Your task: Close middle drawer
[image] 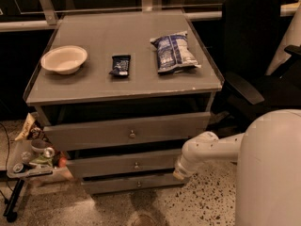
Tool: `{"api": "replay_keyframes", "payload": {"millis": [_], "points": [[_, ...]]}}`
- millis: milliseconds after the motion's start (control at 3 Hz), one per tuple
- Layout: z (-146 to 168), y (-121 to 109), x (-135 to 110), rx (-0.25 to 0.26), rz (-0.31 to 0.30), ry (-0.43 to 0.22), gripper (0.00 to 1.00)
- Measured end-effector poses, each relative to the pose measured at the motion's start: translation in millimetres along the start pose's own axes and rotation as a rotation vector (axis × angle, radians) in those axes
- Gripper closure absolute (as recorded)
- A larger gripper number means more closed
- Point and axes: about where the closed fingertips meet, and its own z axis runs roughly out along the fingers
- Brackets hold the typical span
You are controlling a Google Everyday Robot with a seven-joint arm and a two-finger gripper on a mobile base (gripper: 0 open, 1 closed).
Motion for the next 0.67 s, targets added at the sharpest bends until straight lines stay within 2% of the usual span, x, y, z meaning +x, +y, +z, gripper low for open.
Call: {"api": "replay_keyframes", "payload": {"millis": [333,667], "points": [[-4,-14,-9,0.029,0.008,-0.020,1.00],[-6,-29,-24,0.051,0.003,-0.030,1.00]]}}
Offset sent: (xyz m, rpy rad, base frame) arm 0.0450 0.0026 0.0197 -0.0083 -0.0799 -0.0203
